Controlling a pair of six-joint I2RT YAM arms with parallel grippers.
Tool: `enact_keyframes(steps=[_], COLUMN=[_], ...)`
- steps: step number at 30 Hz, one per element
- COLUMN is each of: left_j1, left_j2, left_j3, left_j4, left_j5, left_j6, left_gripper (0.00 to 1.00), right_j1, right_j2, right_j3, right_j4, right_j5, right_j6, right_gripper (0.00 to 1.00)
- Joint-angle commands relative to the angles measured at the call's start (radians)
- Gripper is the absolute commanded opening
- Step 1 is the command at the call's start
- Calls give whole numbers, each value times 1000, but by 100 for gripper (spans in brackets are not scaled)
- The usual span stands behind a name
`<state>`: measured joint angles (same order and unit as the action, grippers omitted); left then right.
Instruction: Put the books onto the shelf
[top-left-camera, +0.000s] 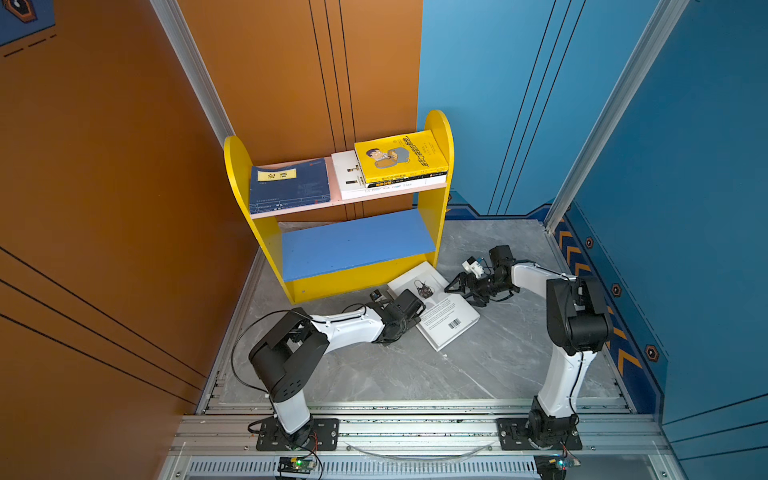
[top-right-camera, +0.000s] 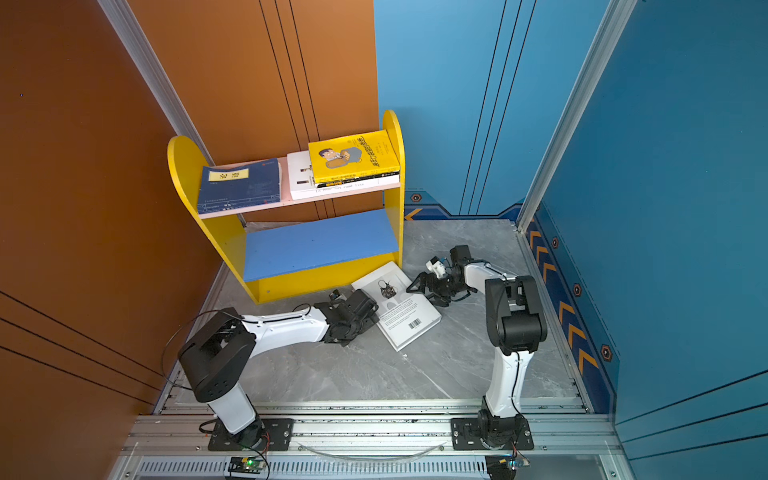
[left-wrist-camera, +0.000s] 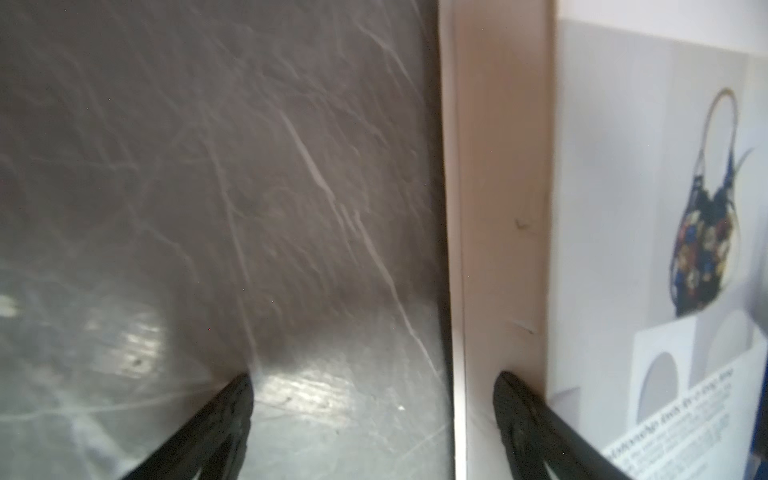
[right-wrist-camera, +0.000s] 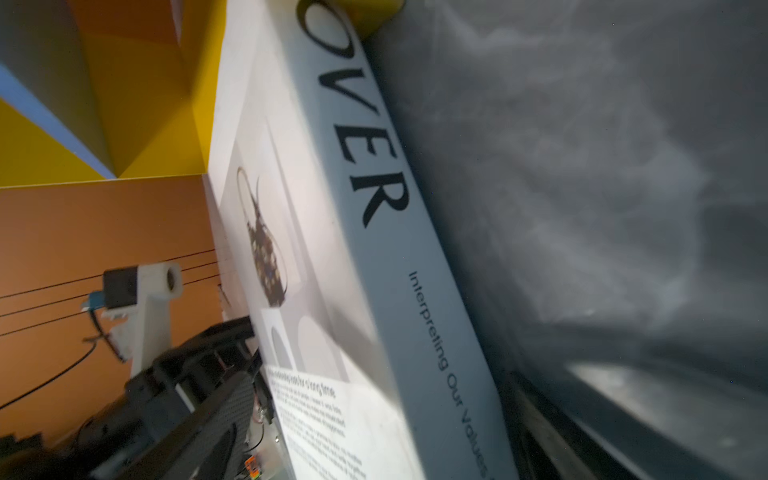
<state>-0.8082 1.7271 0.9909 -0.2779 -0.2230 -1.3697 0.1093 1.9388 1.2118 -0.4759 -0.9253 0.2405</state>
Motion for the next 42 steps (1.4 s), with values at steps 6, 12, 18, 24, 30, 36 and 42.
enact_keyframes(steps=[6,12,18,24,30,36,42], left_j1=[34,28,27,24,24,23,15], left_j2=[44,44,22,13,-7,-31,-43], left_j3=[-39,-61,-98,-124,-142,-170,-211], left_j4=[71,123,157,189,206,228,277], left_j5=[122,126,134,145,142,138,136], left_j6=[81,66,57,50,47,40,9], left_gripper=[92,92,92,92,92,92,92], right_j1=[153,207,210,288,359,438,508], right_j2=[-60,-138,-266,-371,-382,-382,-375], right_j3=[-102,-129,-194,-202,-192,-134,-127], right_j4=[87,177,371,401,275,62,31], right_j5=[-174,-147,-182,-100,3,122,154], right_j6=[151,269,484,597,541,375,372], right_gripper=[94,91,90,91,90,89,79])
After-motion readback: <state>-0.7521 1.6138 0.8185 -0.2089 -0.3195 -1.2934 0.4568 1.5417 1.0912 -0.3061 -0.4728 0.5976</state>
